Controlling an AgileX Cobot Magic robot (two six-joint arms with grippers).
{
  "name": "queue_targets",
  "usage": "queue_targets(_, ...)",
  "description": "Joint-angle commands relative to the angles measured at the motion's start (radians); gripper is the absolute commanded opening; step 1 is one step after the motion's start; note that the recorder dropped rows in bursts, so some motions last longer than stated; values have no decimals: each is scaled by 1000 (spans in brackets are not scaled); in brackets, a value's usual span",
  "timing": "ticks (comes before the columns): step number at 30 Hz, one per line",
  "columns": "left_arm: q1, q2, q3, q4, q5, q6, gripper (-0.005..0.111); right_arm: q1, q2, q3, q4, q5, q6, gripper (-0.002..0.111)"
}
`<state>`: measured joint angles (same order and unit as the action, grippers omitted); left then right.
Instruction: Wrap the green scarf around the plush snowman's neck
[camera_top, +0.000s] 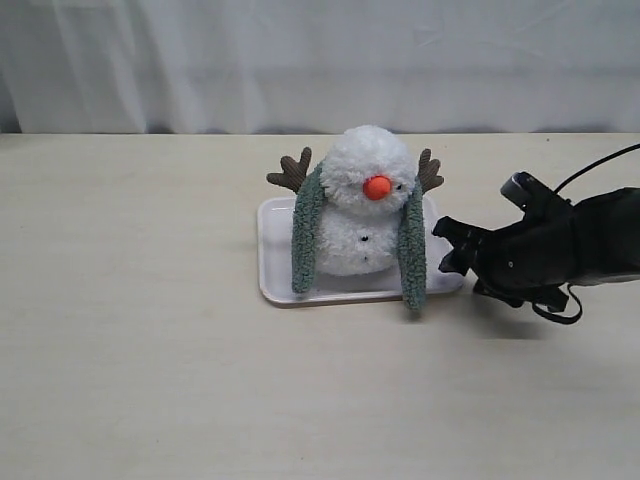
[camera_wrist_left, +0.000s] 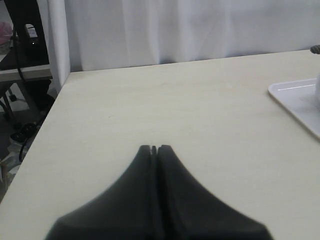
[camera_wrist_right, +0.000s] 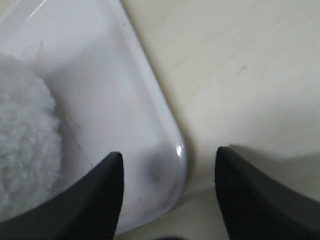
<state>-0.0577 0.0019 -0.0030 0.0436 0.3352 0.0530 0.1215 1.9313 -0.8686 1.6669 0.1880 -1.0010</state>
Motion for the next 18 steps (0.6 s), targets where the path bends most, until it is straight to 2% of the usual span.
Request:
queue_targets(1,-3,-2,3,-2,-10,-2,0,-4,-45,10,-37,-20,3,53)
queue_targets(11,-3,-2,3,-2,-10,-2,0,-4,-191,10,-182,3,-1,52)
queue_targets(18,-3,-2,3,-2,-10,-2,0,-4,-338,-12,-322,116,1,39)
